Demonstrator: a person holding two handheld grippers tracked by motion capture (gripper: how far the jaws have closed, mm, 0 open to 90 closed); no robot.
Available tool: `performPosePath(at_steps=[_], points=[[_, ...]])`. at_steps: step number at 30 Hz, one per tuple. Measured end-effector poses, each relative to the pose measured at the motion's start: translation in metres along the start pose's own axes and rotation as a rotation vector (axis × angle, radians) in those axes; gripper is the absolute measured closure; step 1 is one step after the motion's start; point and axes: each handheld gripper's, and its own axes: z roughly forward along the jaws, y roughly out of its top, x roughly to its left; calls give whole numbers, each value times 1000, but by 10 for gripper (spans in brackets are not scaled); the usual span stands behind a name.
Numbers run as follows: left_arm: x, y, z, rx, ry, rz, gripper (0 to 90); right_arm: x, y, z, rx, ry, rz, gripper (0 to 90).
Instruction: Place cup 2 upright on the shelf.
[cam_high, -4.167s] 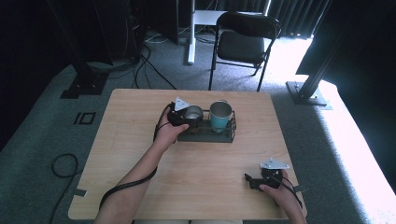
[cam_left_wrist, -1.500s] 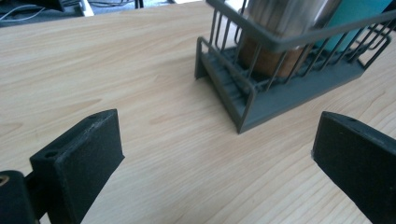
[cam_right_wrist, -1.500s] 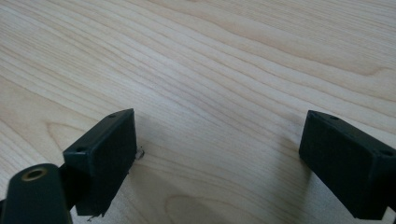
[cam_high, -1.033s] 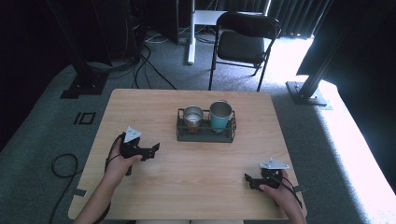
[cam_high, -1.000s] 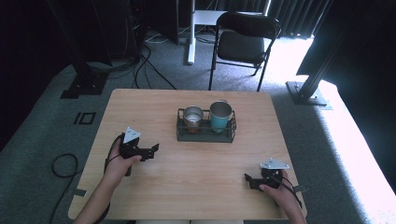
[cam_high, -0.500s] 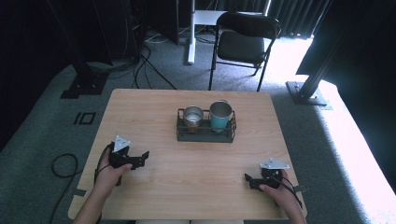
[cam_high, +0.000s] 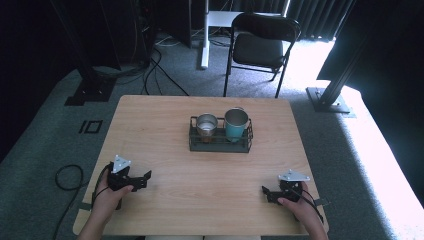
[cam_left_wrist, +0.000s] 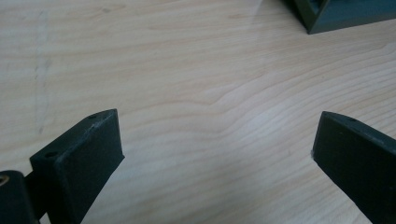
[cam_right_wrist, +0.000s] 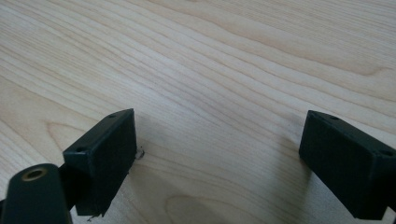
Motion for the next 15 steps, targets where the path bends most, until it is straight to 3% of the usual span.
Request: performPosePath(at_steps=[4, 6, 12, 15], points=[[7, -7, -5, 4, 37, -25, 25, 0, 0, 0, 0, 0, 0, 107], [12, -12, -6, 4, 50, -58, 25, 0, 0, 0, 0, 0, 0, 107], [23, -21, -10, 28, 136, -75, 25, 0, 0, 0, 0, 0, 0, 107], [26, -24, -12, 27, 158, -85, 25, 0, 0, 0, 0, 0, 0, 107]])
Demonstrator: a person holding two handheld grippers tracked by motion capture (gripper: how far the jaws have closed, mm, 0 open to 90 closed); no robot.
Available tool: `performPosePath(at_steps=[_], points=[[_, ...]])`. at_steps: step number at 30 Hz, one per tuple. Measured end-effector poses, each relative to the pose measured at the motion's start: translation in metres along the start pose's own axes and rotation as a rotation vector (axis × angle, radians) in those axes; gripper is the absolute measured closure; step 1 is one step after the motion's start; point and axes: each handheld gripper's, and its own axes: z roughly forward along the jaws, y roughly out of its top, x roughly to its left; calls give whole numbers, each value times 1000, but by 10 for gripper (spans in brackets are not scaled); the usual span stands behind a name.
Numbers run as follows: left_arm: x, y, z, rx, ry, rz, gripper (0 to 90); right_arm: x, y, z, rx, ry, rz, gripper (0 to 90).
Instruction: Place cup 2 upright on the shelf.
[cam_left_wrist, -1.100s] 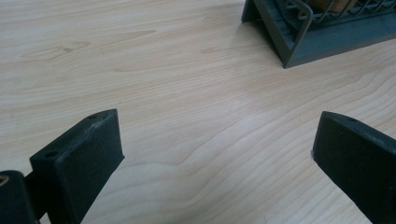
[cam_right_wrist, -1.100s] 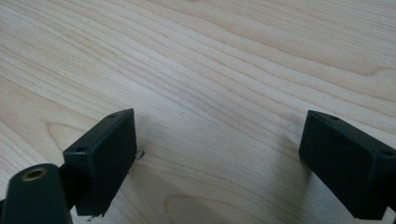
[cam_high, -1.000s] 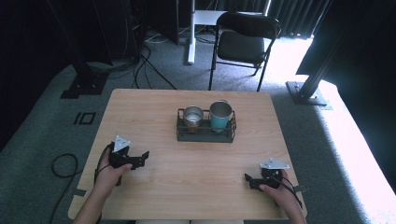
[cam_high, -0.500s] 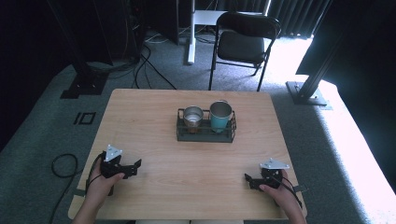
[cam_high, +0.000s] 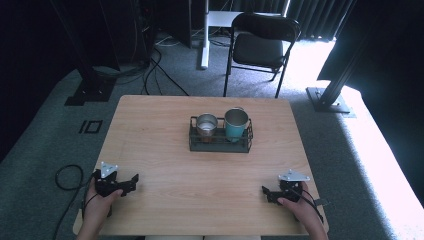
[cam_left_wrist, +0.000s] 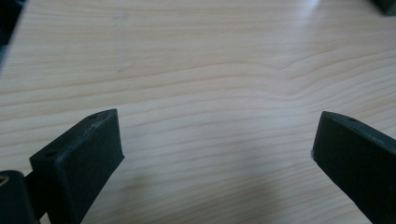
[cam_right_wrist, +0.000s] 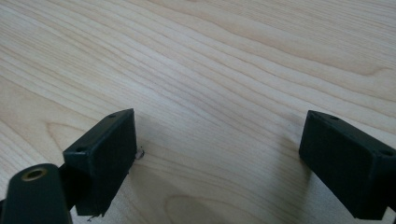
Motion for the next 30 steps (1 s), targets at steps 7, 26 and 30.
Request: performPosePath(at_steps=[7, 26, 30], points=[[9, -8, -1, 38, 60, -32, 25, 0, 0, 0, 0, 0, 0, 107], [14, -14, -4, 117, 148, -80, 24, 0, 0, 0, 0, 0, 0, 107], [14, -13, -3, 116, 133, -65, 25, 0, 0, 0, 0, 0, 0, 107]])
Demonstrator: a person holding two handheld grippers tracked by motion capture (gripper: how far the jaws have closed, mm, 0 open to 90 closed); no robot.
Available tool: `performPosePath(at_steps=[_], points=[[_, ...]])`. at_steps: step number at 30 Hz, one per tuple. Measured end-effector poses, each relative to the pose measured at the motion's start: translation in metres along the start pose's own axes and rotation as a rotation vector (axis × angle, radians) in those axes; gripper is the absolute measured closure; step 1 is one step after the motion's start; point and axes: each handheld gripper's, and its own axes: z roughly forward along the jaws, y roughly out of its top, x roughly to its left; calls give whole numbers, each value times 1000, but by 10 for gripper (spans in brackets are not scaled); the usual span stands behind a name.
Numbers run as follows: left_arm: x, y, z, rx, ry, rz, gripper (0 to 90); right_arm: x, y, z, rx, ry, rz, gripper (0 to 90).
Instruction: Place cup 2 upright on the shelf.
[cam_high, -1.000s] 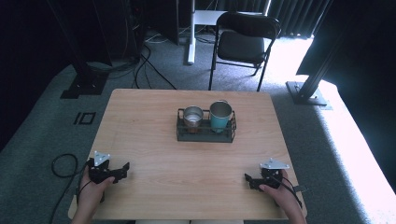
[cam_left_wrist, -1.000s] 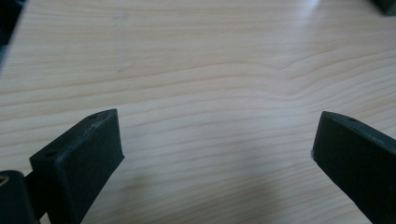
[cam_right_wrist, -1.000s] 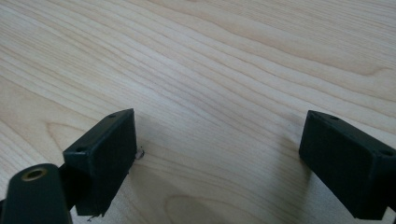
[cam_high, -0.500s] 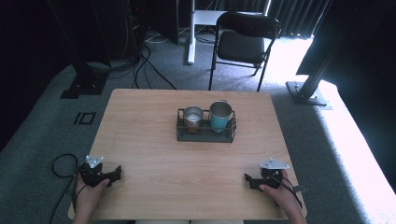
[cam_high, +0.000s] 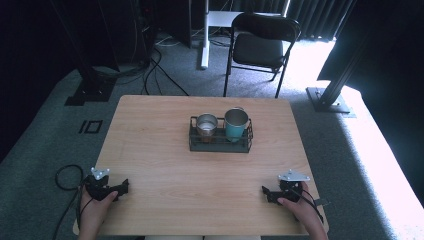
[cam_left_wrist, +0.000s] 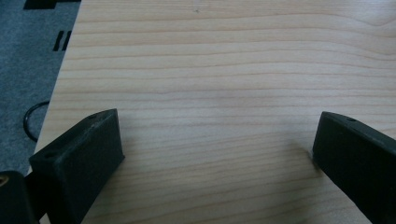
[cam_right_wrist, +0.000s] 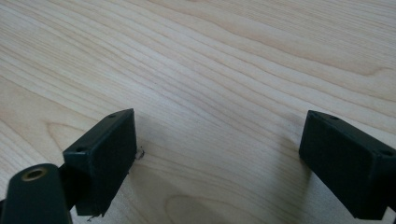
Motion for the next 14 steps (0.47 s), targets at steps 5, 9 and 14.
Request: performPosePath(at_steps=[5, 9, 14], points=[[-1, 0, 0, 0, -13, 14, 24, 0, 0, 0, 0, 0, 0, 107], [0, 1, 1, 0, -22, 26, 24, 0, 0, 0, 0, 0, 0, 107], [0, 1, 1, 2, -27, 31, 24, 0, 0, 0, 0, 0, 0, 107]])
